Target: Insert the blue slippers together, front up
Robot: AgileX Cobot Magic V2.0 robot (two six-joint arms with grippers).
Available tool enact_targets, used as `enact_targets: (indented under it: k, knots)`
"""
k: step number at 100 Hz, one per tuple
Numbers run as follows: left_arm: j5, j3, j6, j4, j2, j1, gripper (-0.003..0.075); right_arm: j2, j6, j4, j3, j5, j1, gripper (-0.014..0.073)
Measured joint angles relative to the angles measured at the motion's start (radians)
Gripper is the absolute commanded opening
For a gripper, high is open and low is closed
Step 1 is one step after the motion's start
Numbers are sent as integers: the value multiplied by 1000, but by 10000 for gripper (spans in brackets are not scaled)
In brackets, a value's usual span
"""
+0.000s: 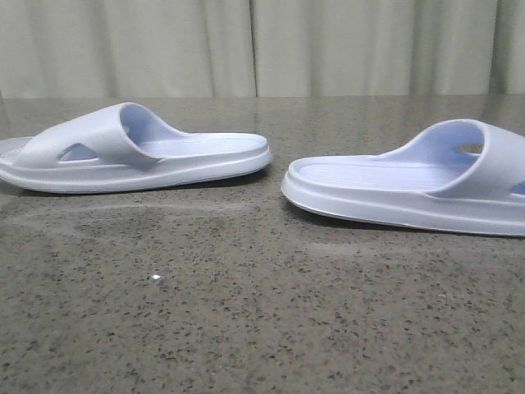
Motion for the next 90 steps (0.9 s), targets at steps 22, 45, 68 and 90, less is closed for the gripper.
enact_targets:
  k: [22, 45, 68, 90]
  knots:
    - [0, 0, 2, -2, 6, 0, 327, 57, -89, 66, 0, 2, -12, 248]
    - [0, 0, 2, -2, 6, 0, 327, 127, -260, 218, -15, 78, -66, 242]
    - [0, 0, 2, -2, 6, 0, 327, 153, -316, 278, -27, 120, -78, -96]
    - [9, -5, 20, -24, 44, 0, 327, 153, -316, 296, -29, 120, -80, -105]
